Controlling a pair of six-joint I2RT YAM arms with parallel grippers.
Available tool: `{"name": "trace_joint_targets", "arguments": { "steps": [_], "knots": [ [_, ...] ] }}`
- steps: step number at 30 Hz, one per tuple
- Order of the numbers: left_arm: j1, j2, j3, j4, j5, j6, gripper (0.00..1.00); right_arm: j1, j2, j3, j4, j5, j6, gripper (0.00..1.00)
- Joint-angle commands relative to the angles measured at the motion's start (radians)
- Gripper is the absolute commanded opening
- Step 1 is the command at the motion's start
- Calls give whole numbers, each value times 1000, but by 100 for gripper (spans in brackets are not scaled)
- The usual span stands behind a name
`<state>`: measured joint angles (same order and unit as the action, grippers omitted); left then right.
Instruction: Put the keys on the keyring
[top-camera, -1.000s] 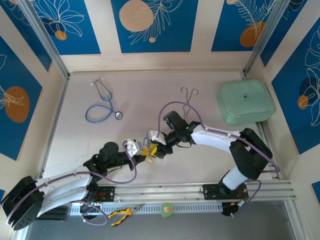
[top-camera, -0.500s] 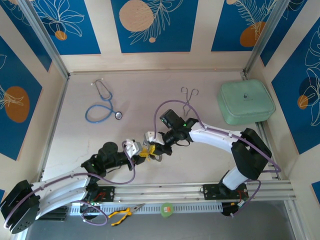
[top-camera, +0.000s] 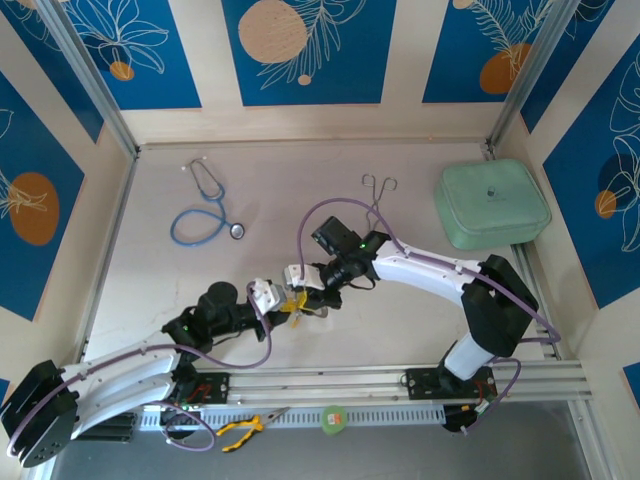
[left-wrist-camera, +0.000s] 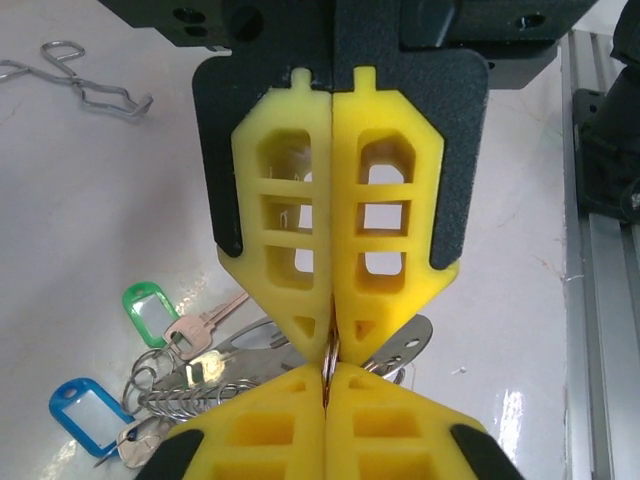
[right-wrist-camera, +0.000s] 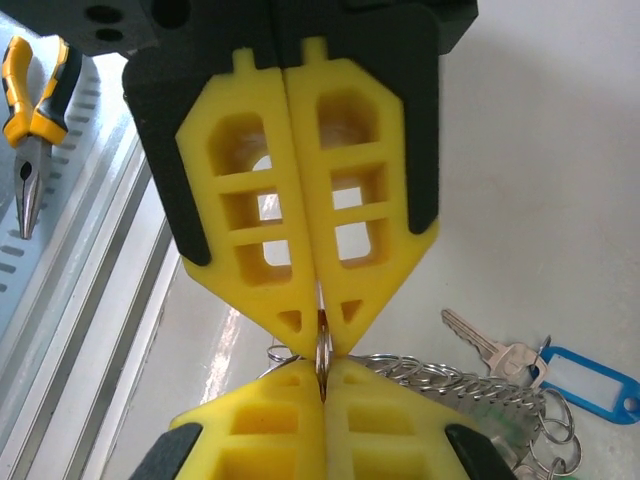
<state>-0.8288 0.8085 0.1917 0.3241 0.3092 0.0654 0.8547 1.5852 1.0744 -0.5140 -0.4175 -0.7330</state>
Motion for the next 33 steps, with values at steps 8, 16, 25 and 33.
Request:
{"name": "trace_joint_targets", "arguments": {
  "steps": [8,16,25,33],
  "knots": [
    [-4,-1,-32,115,-4,-60,0,-47,-57,-135,146,-35,72,24],
    [-4,-12,-47,118,-16,-76,0,-46,-72,-155,160,-41,88,13],
    [-5,-36,-60,141,-54,-86,0,-46,-71,-175,154,-20,90,0],
    [-4,-38,-94,233,-67,-131,0,8,-7,-139,111,33,44,0]
  ]
}}
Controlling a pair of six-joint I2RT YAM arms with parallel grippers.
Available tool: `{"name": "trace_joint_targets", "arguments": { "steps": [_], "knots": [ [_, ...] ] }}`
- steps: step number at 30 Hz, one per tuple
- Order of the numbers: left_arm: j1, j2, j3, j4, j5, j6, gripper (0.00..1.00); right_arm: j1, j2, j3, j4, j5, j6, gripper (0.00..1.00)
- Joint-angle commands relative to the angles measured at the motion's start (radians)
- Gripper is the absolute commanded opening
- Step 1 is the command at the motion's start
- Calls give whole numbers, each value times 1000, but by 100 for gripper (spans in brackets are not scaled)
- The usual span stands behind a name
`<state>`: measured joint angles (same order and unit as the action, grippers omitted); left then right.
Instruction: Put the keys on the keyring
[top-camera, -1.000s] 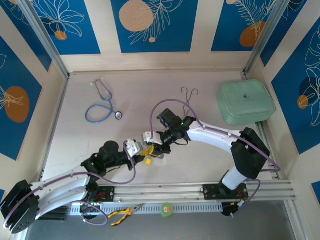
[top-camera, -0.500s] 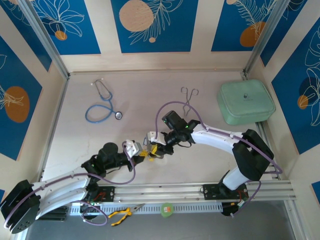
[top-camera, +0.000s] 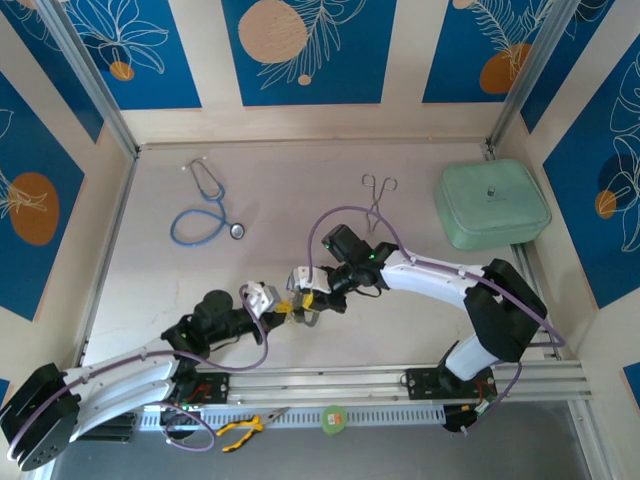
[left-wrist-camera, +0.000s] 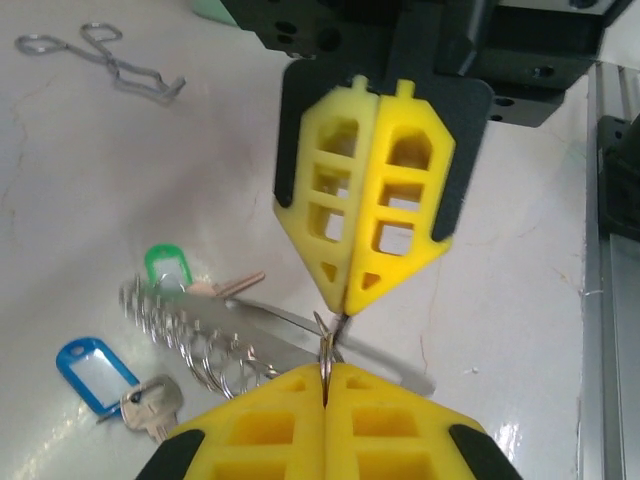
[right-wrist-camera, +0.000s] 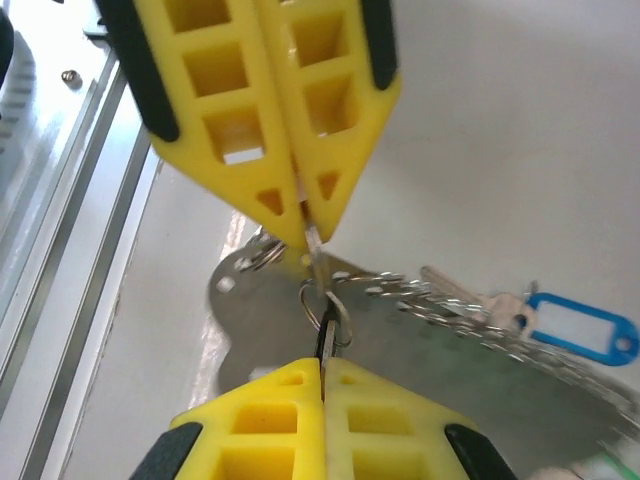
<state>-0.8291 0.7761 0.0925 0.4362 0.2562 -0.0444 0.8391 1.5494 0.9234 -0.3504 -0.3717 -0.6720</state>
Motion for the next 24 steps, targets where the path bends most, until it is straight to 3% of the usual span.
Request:
{"name": "trace_joint_targets", "arguments": {
  "steps": [1,6,9,11,24],
  "knots": [
    [-4,-4,5,123,-14,-20,0,25,28,12,-40,-28,-6,0],
    [-5,4,3,134,-20,-15,0,-11,-8,-15,20,-80,38,1],
    [-4,13,3,134,-10,-9,0,-54,-60,-48,58,-95,61,15],
    [-4,18,3,138,0,0,0,-76,-91,-61,69,-114,64,18],
    [-4,36,0,170,33,27,0,-63,-43,-38,118,-236,91,26]
  ]
}}
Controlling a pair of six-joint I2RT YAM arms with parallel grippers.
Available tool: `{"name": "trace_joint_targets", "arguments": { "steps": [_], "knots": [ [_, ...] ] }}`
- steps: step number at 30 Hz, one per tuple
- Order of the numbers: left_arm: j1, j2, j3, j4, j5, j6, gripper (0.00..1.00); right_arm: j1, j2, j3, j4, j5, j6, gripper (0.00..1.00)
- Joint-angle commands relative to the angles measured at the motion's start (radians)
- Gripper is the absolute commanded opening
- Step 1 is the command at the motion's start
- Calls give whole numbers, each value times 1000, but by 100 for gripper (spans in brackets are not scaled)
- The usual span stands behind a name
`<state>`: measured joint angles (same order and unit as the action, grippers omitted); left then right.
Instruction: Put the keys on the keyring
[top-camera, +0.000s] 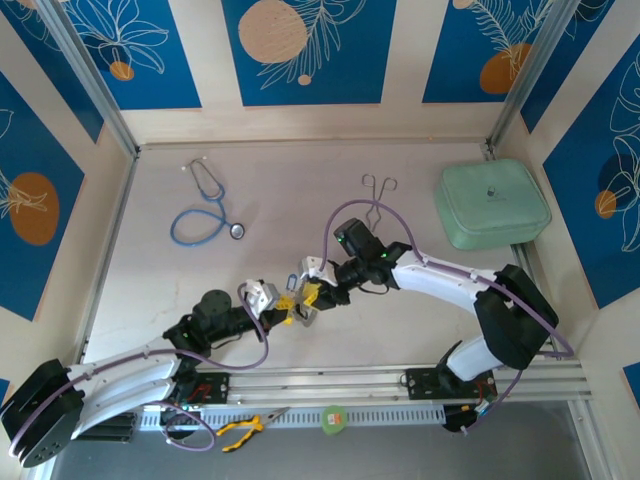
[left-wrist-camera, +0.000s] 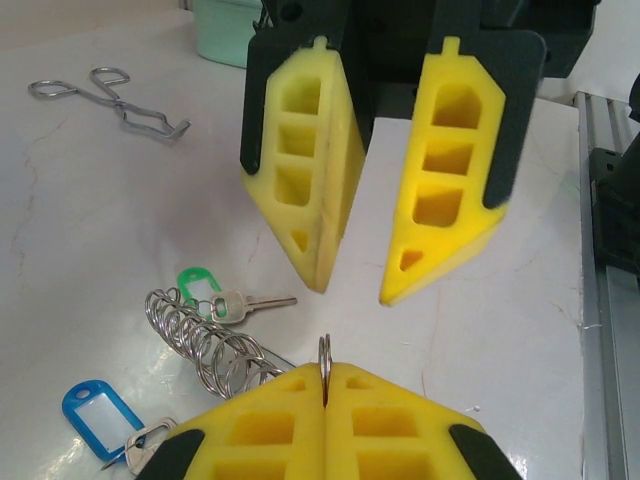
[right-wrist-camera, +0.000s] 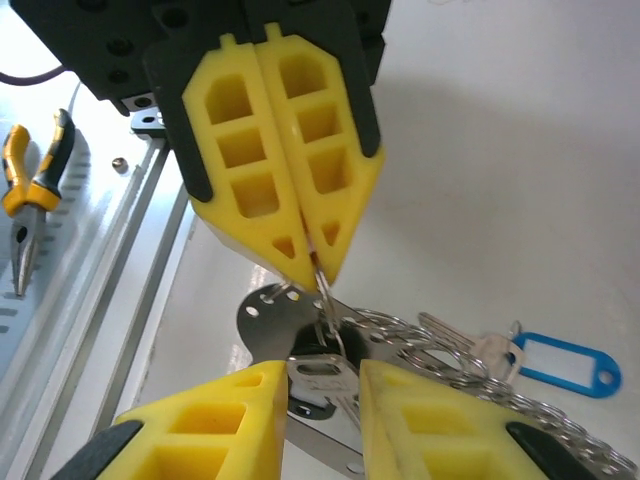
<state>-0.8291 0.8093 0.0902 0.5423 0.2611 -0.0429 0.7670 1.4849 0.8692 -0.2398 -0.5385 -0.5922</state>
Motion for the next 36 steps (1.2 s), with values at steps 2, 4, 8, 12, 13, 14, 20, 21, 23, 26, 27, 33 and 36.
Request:
{"name": "trace_joint_targets", "arguments": {
  "steps": [2,4,8,12,13,14,20,21,23,26,27,33,36],
  "knots": [
    [-4,7,2,68,28,25,0,9,39,17,13,-85,8,26],
    [-4,15,2,75,30,23,0,9,59,24,25,-93,10,26],
    [-4,24,2,90,39,15,0,12,81,30,62,-101,28,26],
    [-4,24,2,94,47,13,0,15,92,31,79,-95,35,24],
    [-4,24,2,92,48,13,0,15,92,30,84,-86,39,25],
    [-4,23,2,90,50,13,0,16,93,28,87,-66,43,25],
    [-4,4,2,71,48,14,0,15,77,15,86,-9,42,25],
    [-4,2,2,70,48,13,0,15,77,17,83,-18,40,25],
    [-4,-3,2,68,49,14,0,18,82,20,81,-56,37,24],
    [-4,-5,2,67,50,11,0,24,93,27,96,-86,42,17],
    [-5,-6,2,67,49,10,0,25,97,29,99,-92,46,12],
    [-4,-28,11,-4,2,15,8,24,84,57,19,-90,10,0],
    [-4,-50,40,-99,0,50,17,43,89,111,-124,-27,-65,0]
  ]
}}
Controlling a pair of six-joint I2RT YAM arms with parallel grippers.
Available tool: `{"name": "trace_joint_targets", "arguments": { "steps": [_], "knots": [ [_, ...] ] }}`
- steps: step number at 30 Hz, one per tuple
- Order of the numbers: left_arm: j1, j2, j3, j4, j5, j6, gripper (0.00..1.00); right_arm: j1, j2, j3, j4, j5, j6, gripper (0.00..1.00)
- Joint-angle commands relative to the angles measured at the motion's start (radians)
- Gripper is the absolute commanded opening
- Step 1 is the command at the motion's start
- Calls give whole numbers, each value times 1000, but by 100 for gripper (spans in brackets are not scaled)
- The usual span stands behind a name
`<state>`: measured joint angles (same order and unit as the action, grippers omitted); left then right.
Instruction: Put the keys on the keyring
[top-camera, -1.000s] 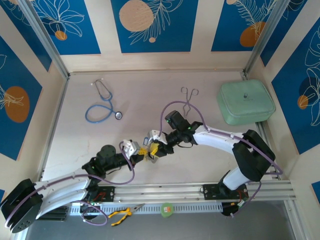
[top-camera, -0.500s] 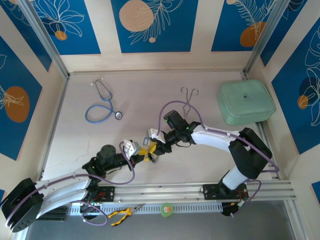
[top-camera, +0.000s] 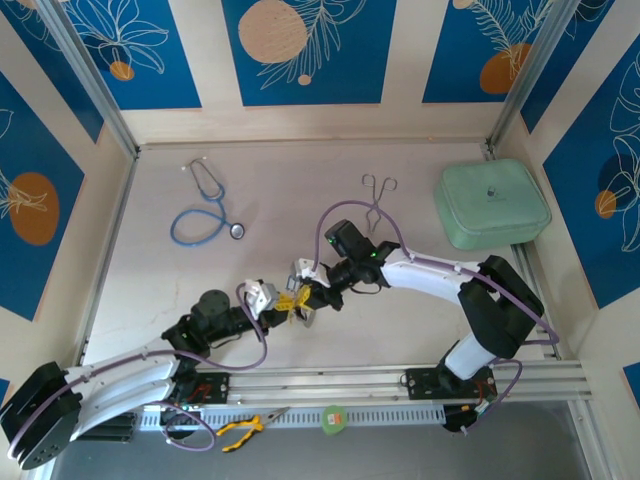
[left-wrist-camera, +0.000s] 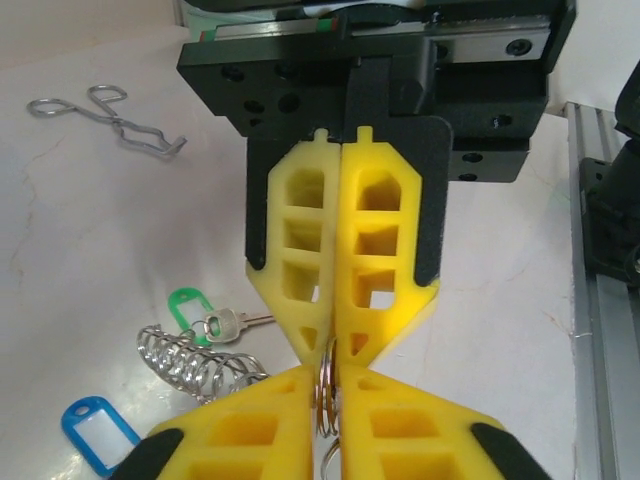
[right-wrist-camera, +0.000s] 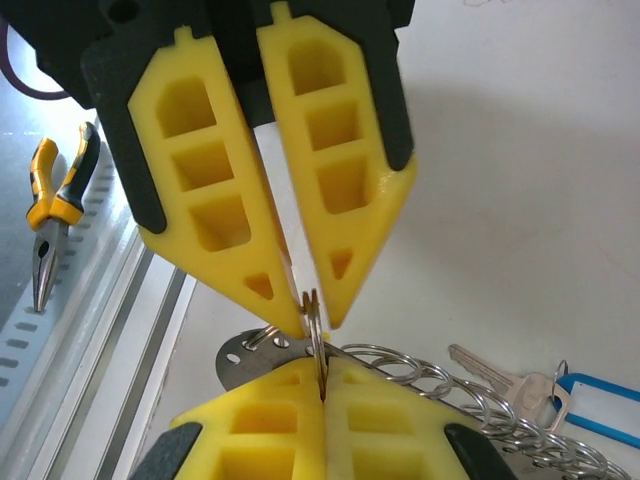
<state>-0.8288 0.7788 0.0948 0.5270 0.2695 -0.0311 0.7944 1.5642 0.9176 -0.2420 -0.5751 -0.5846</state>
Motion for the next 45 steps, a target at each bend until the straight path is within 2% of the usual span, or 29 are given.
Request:
{"name": "trace_joint_targets", "arguments": {
  "steps": [1,6,11,14,16,20,22,25,30,34,45],
  "knots": [
    [-4,-21,49,-122,3,55,17,27,16,81,-167,40,-98,0],
    [-4,0,77,-163,26,83,19,71,46,159,-306,143,-170,0],
    [-4,23,113,-220,49,112,17,79,33,201,-334,157,-182,0],
    [-4,31,112,-217,59,107,7,77,20,214,-330,147,-173,0],
    [-4,34,110,-212,62,102,0,69,8,209,-304,123,-146,0],
    [-5,29,113,-214,50,91,0,43,-24,154,-199,80,-62,0],
    [-4,23,90,-161,24,72,0,25,-40,115,-148,81,-19,12],
    [-4,28,51,-45,-12,33,0,16,-59,44,-93,139,4,25],
    [-3,49,16,62,-35,-30,0,31,-83,-52,-19,214,35,28],
    [-4,49,-26,125,-69,-77,0,53,-103,-125,69,219,66,30],
    [-4,-4,-38,85,-62,-74,0,62,-144,-161,136,266,66,30]
  ]
}}
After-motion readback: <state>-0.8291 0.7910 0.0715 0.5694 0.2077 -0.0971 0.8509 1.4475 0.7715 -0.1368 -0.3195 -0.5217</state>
